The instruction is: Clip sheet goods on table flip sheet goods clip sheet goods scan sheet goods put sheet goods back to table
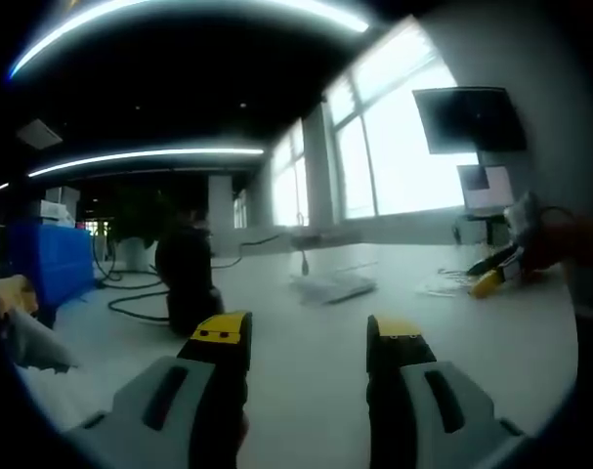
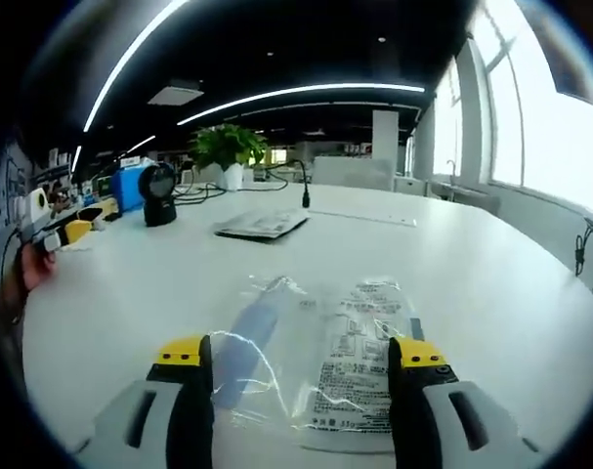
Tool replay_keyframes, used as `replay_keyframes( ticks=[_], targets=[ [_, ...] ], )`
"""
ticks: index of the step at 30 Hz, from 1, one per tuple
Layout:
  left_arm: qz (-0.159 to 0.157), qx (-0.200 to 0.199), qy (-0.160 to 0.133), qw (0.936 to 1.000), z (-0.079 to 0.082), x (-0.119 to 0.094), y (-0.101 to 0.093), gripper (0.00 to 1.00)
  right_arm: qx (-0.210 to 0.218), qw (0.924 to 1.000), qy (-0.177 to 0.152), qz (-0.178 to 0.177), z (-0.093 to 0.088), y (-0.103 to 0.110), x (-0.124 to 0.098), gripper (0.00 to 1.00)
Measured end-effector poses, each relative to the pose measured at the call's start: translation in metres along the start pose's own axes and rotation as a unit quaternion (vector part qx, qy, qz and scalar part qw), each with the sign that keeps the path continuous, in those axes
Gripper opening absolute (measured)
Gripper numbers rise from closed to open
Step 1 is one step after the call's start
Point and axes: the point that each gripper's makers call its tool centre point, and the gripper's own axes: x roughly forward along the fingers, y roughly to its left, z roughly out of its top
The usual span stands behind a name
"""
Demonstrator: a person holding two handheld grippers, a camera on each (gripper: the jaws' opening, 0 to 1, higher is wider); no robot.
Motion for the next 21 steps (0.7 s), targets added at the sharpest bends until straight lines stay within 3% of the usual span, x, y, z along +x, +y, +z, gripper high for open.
replay_keyframes(
  ticks=[10,21],
  targets=[
    [0.001,0.0,-0.001,1.0,0.0003,-0.0005,0.0004,0.39,0.016,0.9985,0.003,-0.052,-0.0003,0.0049,-0.0028,0.64],
    [0.002,-0.004,-0.005,1.0,0.0016,-0.0009,0.0016,0.39,0.019,0.9981,-0.007,-0.058,-0.0001,0.0056,-0.0037,0.61]
  ],
)
